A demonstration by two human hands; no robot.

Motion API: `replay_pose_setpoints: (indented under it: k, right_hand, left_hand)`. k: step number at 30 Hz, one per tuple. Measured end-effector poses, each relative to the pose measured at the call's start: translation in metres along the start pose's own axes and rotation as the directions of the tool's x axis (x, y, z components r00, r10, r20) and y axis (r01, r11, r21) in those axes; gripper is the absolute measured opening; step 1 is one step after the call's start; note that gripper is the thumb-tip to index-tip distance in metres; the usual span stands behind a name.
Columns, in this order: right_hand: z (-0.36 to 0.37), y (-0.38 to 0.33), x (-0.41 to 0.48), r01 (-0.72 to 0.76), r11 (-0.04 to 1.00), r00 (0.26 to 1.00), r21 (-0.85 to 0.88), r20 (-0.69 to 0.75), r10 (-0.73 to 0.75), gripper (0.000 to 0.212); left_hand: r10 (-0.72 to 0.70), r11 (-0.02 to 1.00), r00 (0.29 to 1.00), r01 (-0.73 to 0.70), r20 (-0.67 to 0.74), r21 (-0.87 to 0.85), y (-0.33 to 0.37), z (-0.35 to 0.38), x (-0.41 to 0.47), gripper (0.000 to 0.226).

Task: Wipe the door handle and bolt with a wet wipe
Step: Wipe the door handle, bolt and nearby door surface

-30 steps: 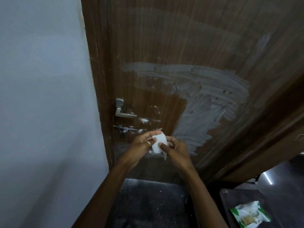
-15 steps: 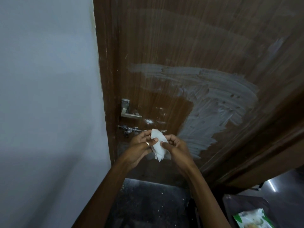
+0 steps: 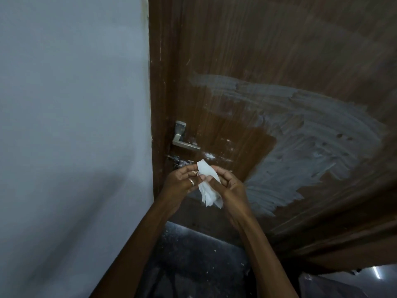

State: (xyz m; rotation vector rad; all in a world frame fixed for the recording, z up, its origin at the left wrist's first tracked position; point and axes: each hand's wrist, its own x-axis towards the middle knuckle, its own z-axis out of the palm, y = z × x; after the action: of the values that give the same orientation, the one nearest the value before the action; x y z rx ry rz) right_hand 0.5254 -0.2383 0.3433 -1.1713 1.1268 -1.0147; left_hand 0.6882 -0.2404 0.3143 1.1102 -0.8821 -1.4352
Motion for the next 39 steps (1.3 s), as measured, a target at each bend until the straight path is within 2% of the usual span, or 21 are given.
replay_pose_setpoints:
  k: [4, 6, 9, 12, 14, 15, 17, 19, 21, 24, 26, 30, 34, 36, 39]
  right_hand:
    - [0.007, 0.01, 0.027, -0.027, 0.999, 0.999, -0.047, 0.045, 0.029, 0.024]
    - [0.011, 0.016, 0.042, -0.043, 0.996, 0.997, -0.079, 0.061, 0.048, 0.02]
    - [0.022, 0.026, 0.066, -0.061, 0.985, 0.994, -0.163, 0.078, 0.075, 0.018]
    - [0.033, 0.023, 0.094, 0.077, 0.927, 0.996, -0.367, 0.063, -0.058, 0.012]
    - [0.045, 0.014, 0.119, 0.216, 0.842, 0.974, -0.495, 0.051, -0.22, 0.014]
    - [0.052, 0.01, 0.132, 0.292, 0.766, 0.947, -0.573, 0.058, -0.317, 0.018]
    - [0.065, 0.002, 0.154, 0.449, 0.543, 0.844, -0.709, 0.138, -0.518, 0.023]
    - [0.072, 0.002, 0.171, 0.561, 0.341, 0.732, -0.755, 0.26, -0.63, 0.023]
    - [0.075, 0.006, 0.185, 0.582, 0.297, 0.719, -0.757, 0.308, -0.623, 0.027]
    - [0.081, 0.016, 0.2, 0.554, 0.307, 0.762, -0.774, 0.323, -0.562, 0.038]
    - [0.085, 0.023, 0.206, 0.547, 0.257, 0.775, -0.797, 0.367, -0.514, 0.041]
    - [0.088, 0.035, 0.209, 0.547, -0.013, 0.741, -0.837, 0.492, -0.457, 0.059]
    - [0.09, 0.04, 0.212, 0.528, -0.086, 0.73, -0.845, 0.504, -0.461, 0.041]
    - [0.087, 0.041, 0.21, 0.494, -0.085, 0.751, -0.865, 0.474, -0.458, 0.033]
    - [0.077, 0.042, 0.198, 0.395, -0.055, 0.803, -0.917, 0.373, -0.465, 0.035]
  left_hand:
    - [0.032, 0.993, 0.995, -0.021, -0.096, 0.116, -0.007, -0.01, 0.01, 0.025]
    - [0.013, 0.99, 0.987, 0.009, -0.158, 0.139, -0.014, -0.019, 0.016, 0.028]
    - [-0.04, 0.999, 0.978, 0.046, -0.204, 0.023, -0.023, -0.031, 0.026, 0.03]
    - [-0.143, 0.983, 0.95, 0.103, -0.277, -0.153, -0.025, -0.041, 0.036, 0.03]
    - [-0.184, 0.965, 0.936, 0.114, -0.299, -0.234, -0.028, -0.049, 0.048, 0.032]
    - [-0.185, 0.961, 0.933, 0.107, -0.309, -0.254, -0.029, -0.053, 0.055, 0.033]
    - [-0.172, 0.956, 0.924, 0.074, -0.342, -0.282, -0.028, -0.057, 0.071, 0.033]
    - [-0.158, 0.95, 0.906, 0.032, -0.393, -0.309, -0.023, -0.058, 0.087, 0.032]
    - [-0.153, 0.949, 0.889, 0.01, -0.431, -0.317, -0.016, -0.058, 0.104, 0.031]
    - [-0.148, 0.948, 0.872, -0.01, -0.466, -0.318, -0.01, -0.058, 0.123, 0.029]
    - [-0.153, 0.95, 0.86, -0.008, -0.487, -0.313, -0.009, -0.057, 0.132, 0.027]
    - [-0.118, 0.981, 0.86, 0.021, -0.497, -0.195, -0.011, -0.054, 0.141, 0.023]
    - [-0.124, 0.973, 0.868, 0.012, -0.481, -0.23, -0.013, -0.057, 0.144, 0.019]
    - [-0.121, 0.963, 0.872, -0.013, -0.475, -0.268, -0.013, -0.059, 0.144, 0.022]
    - [-0.109, 0.955, 0.881, -0.036, -0.461, -0.295, -0.015, -0.061, 0.143, 0.026]
